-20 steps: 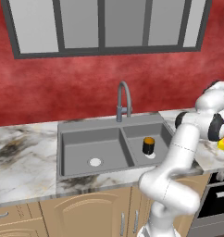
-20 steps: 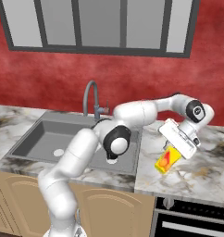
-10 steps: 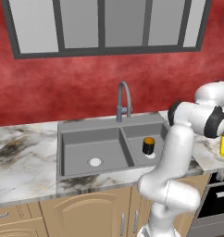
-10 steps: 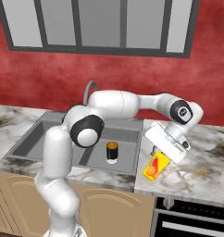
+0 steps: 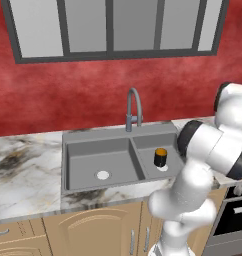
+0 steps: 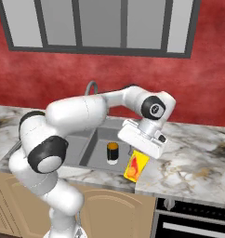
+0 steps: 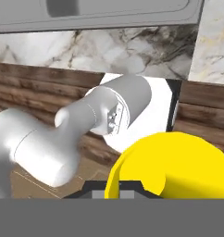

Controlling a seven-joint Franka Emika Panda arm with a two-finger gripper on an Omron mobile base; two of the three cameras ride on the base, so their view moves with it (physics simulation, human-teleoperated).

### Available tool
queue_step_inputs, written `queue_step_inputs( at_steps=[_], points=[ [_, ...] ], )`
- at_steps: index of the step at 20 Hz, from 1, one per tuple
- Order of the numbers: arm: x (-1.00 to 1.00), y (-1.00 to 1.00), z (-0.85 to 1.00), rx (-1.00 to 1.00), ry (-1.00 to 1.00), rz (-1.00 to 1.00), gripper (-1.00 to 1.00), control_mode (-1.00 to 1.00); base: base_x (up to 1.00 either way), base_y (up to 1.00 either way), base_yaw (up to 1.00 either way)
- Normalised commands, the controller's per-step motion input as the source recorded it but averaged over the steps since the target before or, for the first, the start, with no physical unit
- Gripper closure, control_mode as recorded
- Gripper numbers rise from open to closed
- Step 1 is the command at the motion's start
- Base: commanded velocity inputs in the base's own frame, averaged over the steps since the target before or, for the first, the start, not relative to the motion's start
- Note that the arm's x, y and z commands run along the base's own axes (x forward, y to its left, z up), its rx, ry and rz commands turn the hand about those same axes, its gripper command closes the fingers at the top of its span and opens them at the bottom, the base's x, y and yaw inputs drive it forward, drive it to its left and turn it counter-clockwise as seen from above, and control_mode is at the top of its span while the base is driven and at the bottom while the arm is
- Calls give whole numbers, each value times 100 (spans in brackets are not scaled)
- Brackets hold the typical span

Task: Move any existing items from the left basin to the right basin for drying. Then move the cup from the counter to the left basin of the sink for washing.

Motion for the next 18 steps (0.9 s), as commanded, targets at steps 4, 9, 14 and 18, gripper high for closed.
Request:
queue_step_inputs(
  at_steps=[4, 9, 14, 18],
  points=[
    [-11, 81, 23, -6, -2, 9, 100, -100, 0, 0, 0],
    [0, 81, 23, -3, 0, 9, 100, -100, 0, 0, 0],
    [5, 71, 25, 0, 0, 11, 100, -100, 0, 0, 0],
    [13, 68, 22, 0, 0, 12, 100, -100, 0, 0, 0]
  ],
)
